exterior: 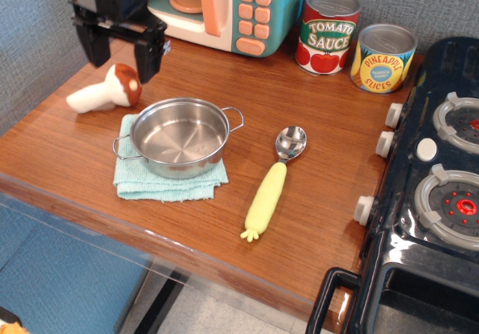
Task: Place the mushroom next to the leftmost corner of the cloth.
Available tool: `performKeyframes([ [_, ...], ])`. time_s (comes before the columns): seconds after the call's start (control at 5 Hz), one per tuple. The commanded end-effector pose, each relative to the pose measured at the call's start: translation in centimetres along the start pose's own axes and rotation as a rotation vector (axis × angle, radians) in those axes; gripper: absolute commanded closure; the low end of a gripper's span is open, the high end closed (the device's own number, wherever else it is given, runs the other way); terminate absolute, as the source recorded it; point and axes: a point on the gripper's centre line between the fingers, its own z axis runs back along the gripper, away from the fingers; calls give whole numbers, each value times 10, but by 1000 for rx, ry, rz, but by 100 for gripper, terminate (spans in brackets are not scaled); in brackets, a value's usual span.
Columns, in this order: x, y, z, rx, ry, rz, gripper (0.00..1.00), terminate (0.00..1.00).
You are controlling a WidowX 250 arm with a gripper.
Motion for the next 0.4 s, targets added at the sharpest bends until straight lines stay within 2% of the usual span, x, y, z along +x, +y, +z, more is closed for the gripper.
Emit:
performKeyframes([
  [0.0,-6,-10,33,9,-68,-18,0,0],
  [0.2,-6,-10,33,9,-68,-18,0,100],
])
